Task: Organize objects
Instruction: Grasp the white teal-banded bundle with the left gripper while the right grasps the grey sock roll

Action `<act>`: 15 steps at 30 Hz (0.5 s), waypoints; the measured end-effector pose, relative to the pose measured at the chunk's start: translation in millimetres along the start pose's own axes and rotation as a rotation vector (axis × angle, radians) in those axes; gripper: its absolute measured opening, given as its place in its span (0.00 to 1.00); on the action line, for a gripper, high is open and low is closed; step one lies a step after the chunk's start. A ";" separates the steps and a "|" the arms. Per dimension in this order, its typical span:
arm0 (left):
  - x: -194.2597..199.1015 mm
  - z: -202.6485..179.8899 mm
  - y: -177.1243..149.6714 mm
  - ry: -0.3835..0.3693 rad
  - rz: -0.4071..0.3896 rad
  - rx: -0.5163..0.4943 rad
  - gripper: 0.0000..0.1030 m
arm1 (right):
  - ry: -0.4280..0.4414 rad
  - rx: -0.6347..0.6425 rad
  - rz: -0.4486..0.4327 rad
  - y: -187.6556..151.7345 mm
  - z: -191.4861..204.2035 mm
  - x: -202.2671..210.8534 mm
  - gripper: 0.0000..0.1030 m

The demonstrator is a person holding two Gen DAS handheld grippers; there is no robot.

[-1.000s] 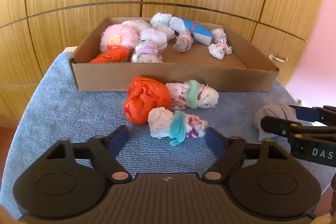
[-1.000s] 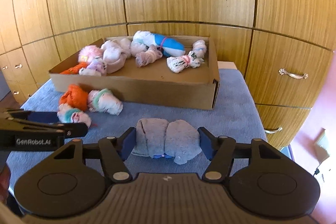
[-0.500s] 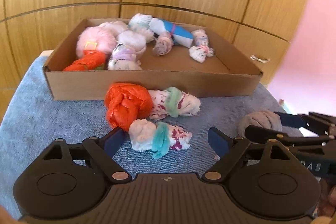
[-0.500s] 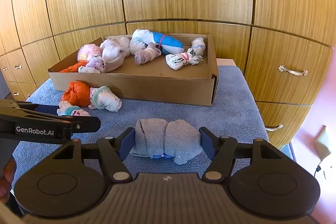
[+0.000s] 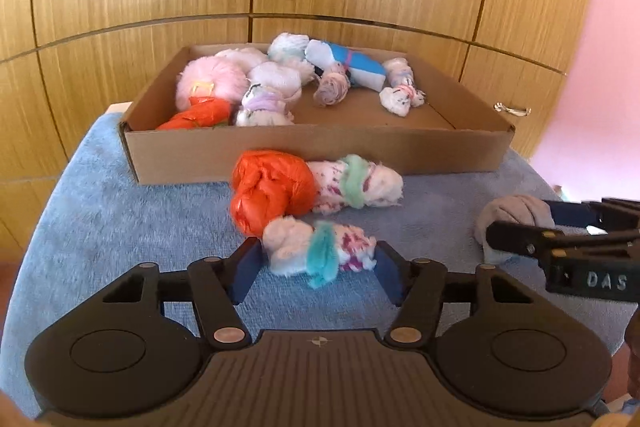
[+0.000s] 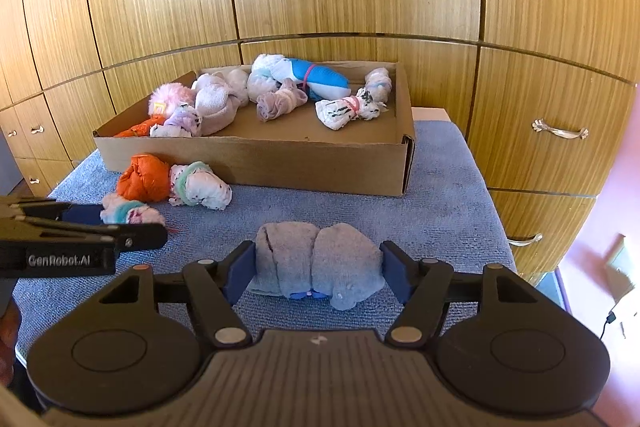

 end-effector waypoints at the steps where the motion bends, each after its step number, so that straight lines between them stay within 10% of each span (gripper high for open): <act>1: 1.8 -1.4 -1.5 0.004 -0.003 -0.001 0.68 | 0.000 0.000 0.000 -0.2 -0.2 -0.1 0.62; 15: -3.5 -7.2 -0.3 0.002 0.001 -0.061 0.56 | 0.005 0.004 -0.005 0.3 2.1 0.5 0.58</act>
Point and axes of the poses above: each gripper's, at about its wrist camera, not at the fingertips, and x roughly against the way its jaws point, z to its left, y to its top, the point moved 3 cm from there along -x, roughly the way its jaws point, and after that the axes turned 4 degrees about x, right-handed, at the moved point
